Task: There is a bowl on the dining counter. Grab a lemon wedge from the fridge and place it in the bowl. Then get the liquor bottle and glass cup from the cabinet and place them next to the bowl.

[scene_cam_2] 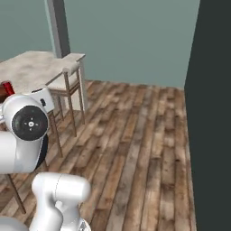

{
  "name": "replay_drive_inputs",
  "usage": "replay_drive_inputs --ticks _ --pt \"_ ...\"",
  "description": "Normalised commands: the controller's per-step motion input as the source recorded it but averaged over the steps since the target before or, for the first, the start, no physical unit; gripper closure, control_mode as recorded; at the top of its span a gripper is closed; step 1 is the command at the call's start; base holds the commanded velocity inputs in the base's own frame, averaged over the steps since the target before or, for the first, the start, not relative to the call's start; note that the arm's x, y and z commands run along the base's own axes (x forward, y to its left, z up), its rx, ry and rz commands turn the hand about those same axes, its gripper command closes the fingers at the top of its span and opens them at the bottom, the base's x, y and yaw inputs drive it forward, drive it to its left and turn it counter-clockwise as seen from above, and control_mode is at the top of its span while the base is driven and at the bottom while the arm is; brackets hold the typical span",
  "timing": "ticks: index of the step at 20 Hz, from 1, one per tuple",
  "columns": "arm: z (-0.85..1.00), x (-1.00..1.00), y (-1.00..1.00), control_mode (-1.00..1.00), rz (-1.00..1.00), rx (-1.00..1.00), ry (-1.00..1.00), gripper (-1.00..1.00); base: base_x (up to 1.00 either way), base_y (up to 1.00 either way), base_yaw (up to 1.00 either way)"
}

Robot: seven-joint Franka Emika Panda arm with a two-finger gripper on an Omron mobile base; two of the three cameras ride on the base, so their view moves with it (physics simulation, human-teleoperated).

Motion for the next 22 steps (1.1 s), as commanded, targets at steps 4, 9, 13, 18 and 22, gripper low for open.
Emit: replay_drive_inputs --ticks 4,9,13,18,22 --pt "0.0 0.0 0.0 1.0 0.0 0.0 0.0 1.0 1.0 0.0 0.59" --pt "0.0 0.0 0.0 1.0 0.0 0.0 0.0 1.0 1.0 -0.06 0.59" --pt "0.0 0.0 0.0 1.0 0.0 0.0 0.0 1.0 1.0 -0.14 0.59" --pt "0.0 0.0 0.0 1.0 0.0 0.0 0.0 1.0 1.0 -0.19 0.59" --pt "0.0 0.0 0.0 1.0 0.0 0.0 0.0 1.0 1.0 -0.18 0.59"
